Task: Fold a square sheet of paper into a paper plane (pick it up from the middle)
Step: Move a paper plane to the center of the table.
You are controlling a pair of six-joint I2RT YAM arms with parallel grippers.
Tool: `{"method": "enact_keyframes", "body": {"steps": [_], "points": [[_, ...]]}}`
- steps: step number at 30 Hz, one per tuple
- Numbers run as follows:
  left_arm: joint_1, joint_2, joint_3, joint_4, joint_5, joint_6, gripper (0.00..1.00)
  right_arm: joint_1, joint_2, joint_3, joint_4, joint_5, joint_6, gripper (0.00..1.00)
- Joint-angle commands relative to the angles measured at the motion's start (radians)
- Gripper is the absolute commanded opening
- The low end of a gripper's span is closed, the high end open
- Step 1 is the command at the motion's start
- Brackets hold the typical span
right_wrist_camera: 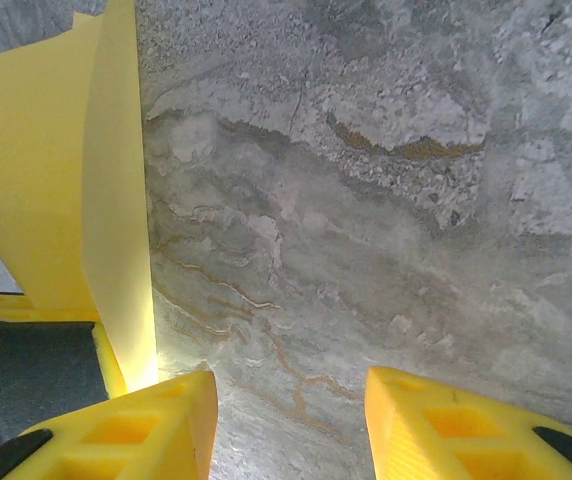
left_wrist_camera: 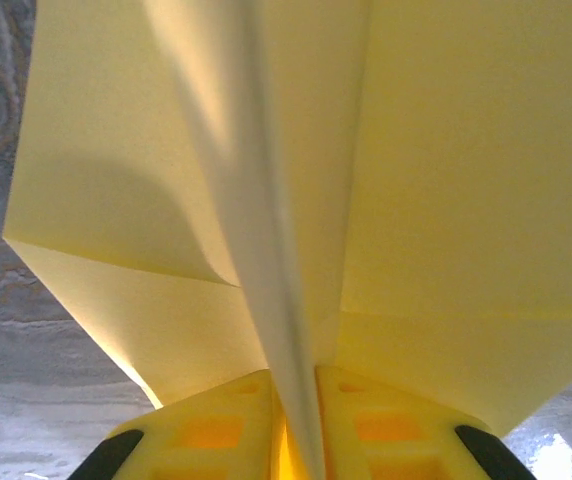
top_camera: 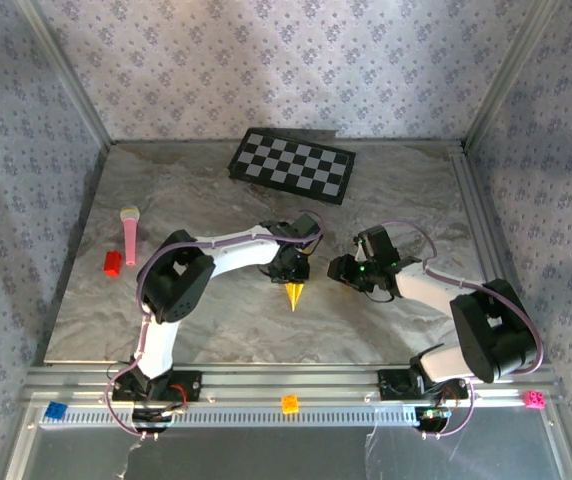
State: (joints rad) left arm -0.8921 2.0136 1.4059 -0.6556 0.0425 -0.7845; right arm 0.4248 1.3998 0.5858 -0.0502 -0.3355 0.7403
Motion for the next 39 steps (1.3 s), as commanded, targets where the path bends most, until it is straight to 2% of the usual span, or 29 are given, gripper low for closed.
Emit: {"method": "enact_keyframes", "body": {"steps": [1, 9, 19, 21, 39], "points": [[-0.023, 0.042, 0.018, -0.071, -0.040, 0.024, 0.20, -0.007, 0.008, -0.005, -0.010, 0.006, -0.014, 0.45], [-0.043, 0.081, 0.060, -0.144, -0.131, 0.003, 0.26, -0.017, -0.016, -0.006, -0.022, 0.007, -0.016, 0.45], [-0.062, 0.120, 0.110, -0.157, -0.148, -0.073, 0.33, -0.074, -0.083, -0.049, -0.027, -0.033, -0.045, 0.46], [-0.064, 0.123, 0.121, -0.165, -0.163, -0.089, 0.39, -0.085, -0.083, -0.049, -0.029, -0.056, -0.058, 0.46], [-0.069, 0.097, 0.212, -0.244, -0.233, -0.225, 0.40, -0.139, -0.083, -0.051, -0.021, -0.144, -0.101, 0.46]]}}
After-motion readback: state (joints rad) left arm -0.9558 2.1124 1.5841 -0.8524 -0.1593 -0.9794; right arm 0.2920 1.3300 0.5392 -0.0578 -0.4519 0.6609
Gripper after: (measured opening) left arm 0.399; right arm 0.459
